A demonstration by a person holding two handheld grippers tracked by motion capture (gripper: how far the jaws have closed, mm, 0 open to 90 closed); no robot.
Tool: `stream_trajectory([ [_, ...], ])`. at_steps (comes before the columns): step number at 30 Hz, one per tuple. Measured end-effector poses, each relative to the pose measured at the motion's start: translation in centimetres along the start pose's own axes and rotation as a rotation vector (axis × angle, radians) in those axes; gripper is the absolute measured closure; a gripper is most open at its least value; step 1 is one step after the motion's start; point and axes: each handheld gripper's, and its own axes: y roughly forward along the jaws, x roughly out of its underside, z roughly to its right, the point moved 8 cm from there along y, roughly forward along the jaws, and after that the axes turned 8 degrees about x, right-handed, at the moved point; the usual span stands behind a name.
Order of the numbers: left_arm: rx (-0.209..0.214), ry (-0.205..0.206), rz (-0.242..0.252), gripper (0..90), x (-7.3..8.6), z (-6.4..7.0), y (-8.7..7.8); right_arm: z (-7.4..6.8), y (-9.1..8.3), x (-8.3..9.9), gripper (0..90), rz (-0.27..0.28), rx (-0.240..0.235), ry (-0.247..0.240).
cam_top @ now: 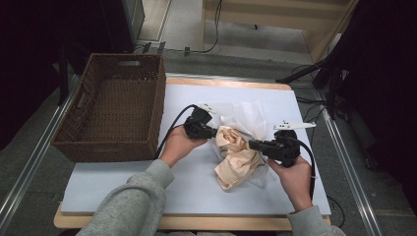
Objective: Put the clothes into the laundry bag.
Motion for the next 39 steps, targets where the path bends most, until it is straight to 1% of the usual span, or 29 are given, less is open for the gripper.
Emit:
stream_trajectory([
  [1, 0.004, 0.009, -0.003, 90.0, -0.2, 0.3, 0.4, 0.0, 0.0, 0.0, 88.9, -0.001, 0.0, 0.002],
  [2, 0.004, 0.009, -0.003, 90.0, -0.2, 0.3, 0.4, 0.0, 0.0, 0.0, 88.9, -0.001, 0.0, 0.002],
  [3, 0.013, 0.022, -0.012, 90.0, -0.4, 0.9, 1.2, 0.0, 0.0, 0.0, 88.9, 0.001, -0.001, 0.002],
  [4, 0.013, 0.022, -0.012, 90.0, -0.4, 0.9, 1.2, 0.0, 0.0, 0.0, 88.9, 0.001, -0.001, 0.002],
  [5, 0.02, 0.031, -0.017, 90.0, -0.5, 1.4, 1.9, 0.0, -0.1, 0.0, 88.9, 0.0, 0.0, 0.003],
  [6, 0.02, 0.031, -0.017, 90.0, -0.5, 1.4, 1.9, 0.0, -0.1, 0.0, 88.9, 0.0, 0.0, 0.003],
  [7, 0.022, 0.044, -0.025, 90.0, -0.7, 1.7, 2.3, 0.0, -0.1, 0.0, 88.8, 0.003, -0.002, 0.007],
  [9, 0.022, 0.043, -0.024, 90.0, -0.7, 1.9, 2.5, 0.1, -0.1, 0.0, 88.8, 0.005, -0.002, 0.008],
  [11, 0.022, 0.054, -0.034, 90.0, -0.8, 2.4, 3.2, 0.1, -0.1, 0.0, 88.8, 0.007, -0.003, 0.008],
  [12, 0.022, 0.054, -0.034, 90.0, -0.8, 2.4, 3.2, 0.0, -0.1, 0.0, 88.8, 0.01, -0.005, 0.008],
  [14, 0.021, 0.069, -0.043, 90.0, -0.8, 2.7, 3.7, 0.0, -0.1, 0.0, 88.8, 0.009, -0.003, 0.01],
  [15, 0.023, 0.084, -0.05, 90.0, -0.9, 3.0, 4.2, 0.0, -0.1, 0.0, 88.8, 0.009, -0.002, 0.009],
  [18, 0.015, 0.087, -0.051, 90.0, -1.0, 3.3, 4.9, -0.1, 0.0, -0.1, 88.7, 0.01, 0.002, 0.006],
  [19, 0.004, 0.098, -0.061, 90.0, -1.0, 3.3, 5.1, -0.1, 0.0, -0.1, 88.8, 0.011, 0.002, 0.007],
  [21, -0.017, 0.096, -0.064, 90.0, -1.1, 3.2, 5.6, -0.2, -0.1, -0.2, 88.8, 0.016, 0.002, 0.0],
  [24, -0.026, 0.099, -0.065, 90.0, -1.1, 3.1, 5.9, -0.4, -0.4, -0.2, 88.8, 0.021, 0.0, -0.003],
  [26, -0.033, 0.078, -0.062, 90.0, -1.2, 2.6, 6.0, -0.6, -0.9, -0.2, 88.8, 0.029, 0.003, -0.003],
  [27, -0.033, 0.078, -0.062, 90.0, -1.2, 2.6, 6.0, -0.6, -0.9, -0.2, 88.8, 0.029, 0.003, -0.003],
  [28, -0.035, 0.071, -0.064, 90.0, -1.2, 2.4, 5.9, -0.8, -1.5, -0.3, 88.8, 0.046, 0.001, -0.003],
  [29, -0.025, 0.047, -0.06, 90.0, -1.2, 2.1, 5.6, -0.9, -1.9, -0.4, 88.8, 0.053, 0.0, -0.007],
  [30, -0.025, 0.047, -0.06, 90.0, -1.2, 2.1, 5.6, -0.9, -1.9, -0.4, 88.8, 0.053, 0.0, -0.007],
  [31, -0.004, 0.018, -0.05, 90.0, -1.2, 2.1, 5.2, -1.2, -2.1, -0.3, 88.8, 0.054, 0.002, -0.016],
  [32, -0.004, 0.018, -0.05, 90.0, -1.2, 2.1, 5.2, -1.2, -2.1, -0.3, 88.8, 0.054, 0.002, -0.016],
  [33, 0.018, -0.012, -0.034, 90.0, -1.2, 2.0, 4.7, -1.1, -1.9, 0.1, 88.8, 0.038, 0.007, -0.027],
  [34, 0.018, -0.012, -0.034, 90.0, -1.2, 2.0, 4.7, -1.1, -1.9, 0.1, 88.8, 0.038, 0.007, -0.027],
  [35, 0.016, -0.013, -0.034, 90.0, -1.1, 1.9, 4.1, -0.9, -1.5, 0.5, 88.8, 0.021, 0.015, -0.027],
  [37, 0.011, -0.014, -0.037, 89.9, -1.0, 1.9, 3.8, -0.8, -1.2, 0.6, 88.8, 0.016, 0.012, -0.022],
  [38, 0.011, -0.008, -0.037, 89.9, -0.9, 1.9, 3.6, -0.8, -1.2, 0.6, 88.8, 0.016, 0.012, -0.022],
  [39, 0.011, -0.01, -0.041, 89.7, -0.7, 2.0, 3.1, -0.7, -1.1, 0.7, 88.8, 0.014, 0.012, -0.024],
])
